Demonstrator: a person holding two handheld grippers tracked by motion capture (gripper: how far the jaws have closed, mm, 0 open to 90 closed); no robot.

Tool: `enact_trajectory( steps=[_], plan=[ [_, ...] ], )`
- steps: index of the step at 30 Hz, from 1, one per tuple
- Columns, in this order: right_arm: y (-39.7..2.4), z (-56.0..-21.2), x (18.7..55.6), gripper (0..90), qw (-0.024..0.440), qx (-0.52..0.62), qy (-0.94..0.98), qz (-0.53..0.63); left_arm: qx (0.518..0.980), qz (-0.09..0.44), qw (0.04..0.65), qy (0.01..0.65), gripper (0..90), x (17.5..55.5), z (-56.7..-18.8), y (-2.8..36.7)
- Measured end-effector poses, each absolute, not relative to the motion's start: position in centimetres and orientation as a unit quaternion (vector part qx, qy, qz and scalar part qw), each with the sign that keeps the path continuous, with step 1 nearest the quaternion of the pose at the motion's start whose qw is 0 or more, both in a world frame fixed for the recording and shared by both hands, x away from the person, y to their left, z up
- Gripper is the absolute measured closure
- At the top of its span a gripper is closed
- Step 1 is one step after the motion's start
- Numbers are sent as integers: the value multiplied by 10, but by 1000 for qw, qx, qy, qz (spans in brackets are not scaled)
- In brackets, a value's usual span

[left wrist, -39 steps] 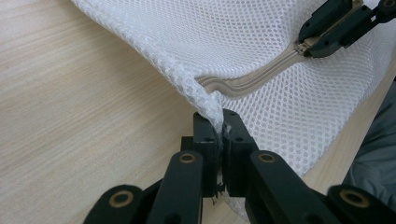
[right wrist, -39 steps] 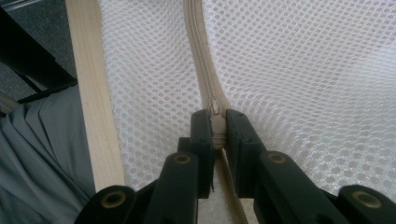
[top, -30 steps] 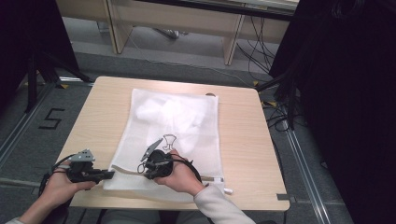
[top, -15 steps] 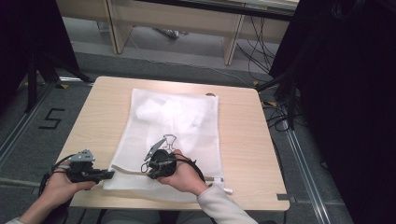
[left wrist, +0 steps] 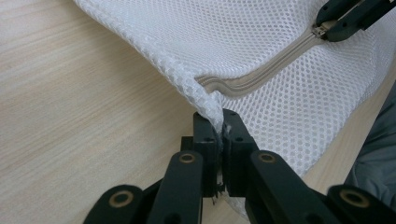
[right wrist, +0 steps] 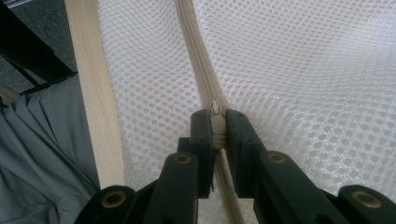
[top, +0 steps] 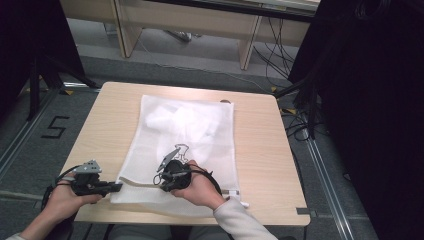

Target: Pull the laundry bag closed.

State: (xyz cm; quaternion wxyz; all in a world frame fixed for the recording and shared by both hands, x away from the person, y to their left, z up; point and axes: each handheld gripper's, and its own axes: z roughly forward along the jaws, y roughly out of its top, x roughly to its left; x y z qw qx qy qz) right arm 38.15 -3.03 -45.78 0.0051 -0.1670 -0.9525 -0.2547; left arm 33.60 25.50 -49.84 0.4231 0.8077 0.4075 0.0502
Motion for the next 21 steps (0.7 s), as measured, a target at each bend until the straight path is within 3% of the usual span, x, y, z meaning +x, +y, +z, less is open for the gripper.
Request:
enact_trajectory(
  steps=[21],
  plan=[
    [-37,-455,382,824,2,-165,-953,-254,811,46,416,409,854,336,-498,256]
  ],
)
